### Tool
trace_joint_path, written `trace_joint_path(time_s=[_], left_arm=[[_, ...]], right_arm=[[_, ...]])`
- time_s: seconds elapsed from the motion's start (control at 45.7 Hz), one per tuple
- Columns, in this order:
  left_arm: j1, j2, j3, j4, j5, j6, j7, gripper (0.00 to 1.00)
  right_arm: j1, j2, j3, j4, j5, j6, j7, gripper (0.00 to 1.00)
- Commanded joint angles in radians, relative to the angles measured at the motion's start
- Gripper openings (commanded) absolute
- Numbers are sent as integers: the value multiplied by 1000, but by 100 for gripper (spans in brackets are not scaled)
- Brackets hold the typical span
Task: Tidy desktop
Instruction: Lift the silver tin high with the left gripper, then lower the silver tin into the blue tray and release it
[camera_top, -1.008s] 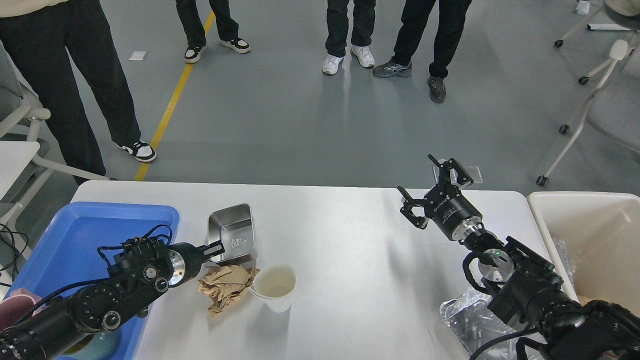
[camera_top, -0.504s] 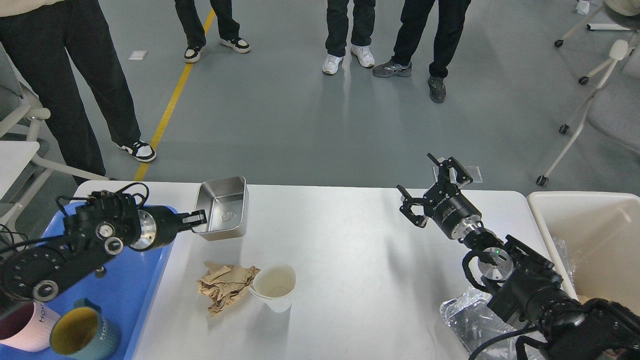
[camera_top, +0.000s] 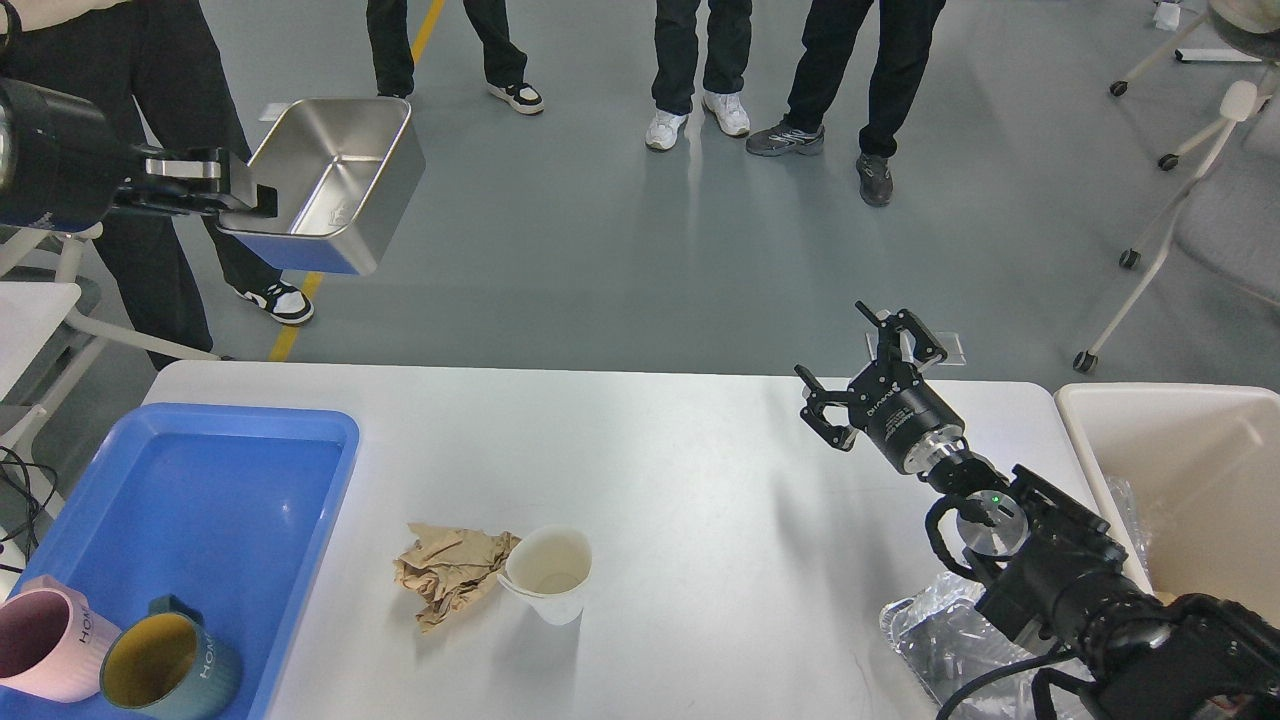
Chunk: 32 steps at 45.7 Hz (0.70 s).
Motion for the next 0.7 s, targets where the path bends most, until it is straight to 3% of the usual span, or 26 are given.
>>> trace_joint_path(time_s=[0.0, 0.088, 0.175, 0.285, 0.46, 0.679], left_arm=[[-7, 16, 8, 5, -1, -1, 0, 0], [25, 39, 19, 42, 19, -1, -6, 0], [128, 48, 14, 175, 77, -1, -38, 0], [203, 40, 16, 391, 201, -1, -205, 0], [324, 7, 63, 668, 425, 183, -504, 0], [338, -182, 273, 987, 436, 384, -672, 0]], right_arm=[[1, 0, 0, 0, -4, 0, -1, 100], [3, 0, 0, 1, -22, 0, -1, 100], [3, -3, 0, 1, -24, 0, -1, 100], [3, -4, 0, 1, -25, 0, -1, 100], [0, -1, 0, 1, -25, 0, -1, 100], [-8, 5, 0, 1, -25, 0, 1, 100]])
